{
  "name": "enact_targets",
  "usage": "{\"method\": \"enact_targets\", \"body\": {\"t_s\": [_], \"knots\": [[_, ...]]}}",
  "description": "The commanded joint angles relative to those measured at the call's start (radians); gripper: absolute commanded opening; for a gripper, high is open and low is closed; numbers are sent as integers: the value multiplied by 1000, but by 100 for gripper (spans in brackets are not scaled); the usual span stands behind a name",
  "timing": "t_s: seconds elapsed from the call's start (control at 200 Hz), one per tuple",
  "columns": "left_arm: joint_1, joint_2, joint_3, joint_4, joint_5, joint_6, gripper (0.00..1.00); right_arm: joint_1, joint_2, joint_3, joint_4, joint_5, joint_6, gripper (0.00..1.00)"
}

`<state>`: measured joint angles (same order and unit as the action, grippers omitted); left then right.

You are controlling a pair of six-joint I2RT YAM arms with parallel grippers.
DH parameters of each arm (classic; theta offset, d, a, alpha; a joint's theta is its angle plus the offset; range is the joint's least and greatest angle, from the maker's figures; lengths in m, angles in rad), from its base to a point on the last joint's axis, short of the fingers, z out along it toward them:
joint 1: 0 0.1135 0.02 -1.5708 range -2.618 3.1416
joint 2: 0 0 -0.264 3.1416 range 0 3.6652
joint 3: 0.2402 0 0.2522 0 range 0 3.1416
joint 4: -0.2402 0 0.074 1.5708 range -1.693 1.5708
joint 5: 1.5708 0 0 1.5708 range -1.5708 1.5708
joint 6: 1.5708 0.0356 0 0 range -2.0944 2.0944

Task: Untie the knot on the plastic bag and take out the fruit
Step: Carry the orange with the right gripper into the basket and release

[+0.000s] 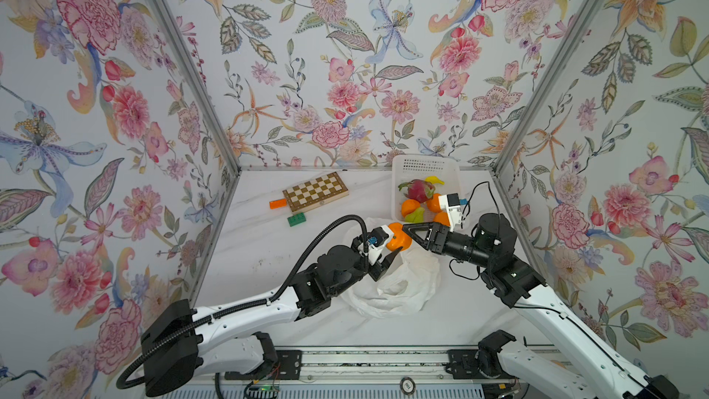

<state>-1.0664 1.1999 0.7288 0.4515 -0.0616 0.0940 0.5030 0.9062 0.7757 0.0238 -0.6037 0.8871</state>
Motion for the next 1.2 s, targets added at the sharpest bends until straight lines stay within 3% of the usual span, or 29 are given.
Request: {"method": "enact_targets", "body": {"t_s": [0.0, 0.175, 0.3, 0.6, 0.766, 0.956, 1.191], "knots": [[-7, 9, 33, 50, 42, 17, 44, 18, 28, -14, 60, -44, 19, 73], [-6, 21, 43, 41, 37, 25, 44, 38, 48, -17, 88, -50, 26, 57], [-5, 26, 47, 34, 31, 29, 46, 35, 54, -9, 89, -46, 26, 40], [-5, -21, 55, -46, -28, -22, 82, -97, 89, 84, -8, 60, -81, 35], [-5, -48, 64, -138, -42, -61, 89, -234, 203, 198, -128, 177, -274, 34], [-7, -70, 74, -212, -11, -96, 93, -312, 417, 400, -285, 460, -591, 34], [-6, -79, 97, -312, -27, -130, 95, -367, 710, 609, -315, 565, -768, 33]]}}
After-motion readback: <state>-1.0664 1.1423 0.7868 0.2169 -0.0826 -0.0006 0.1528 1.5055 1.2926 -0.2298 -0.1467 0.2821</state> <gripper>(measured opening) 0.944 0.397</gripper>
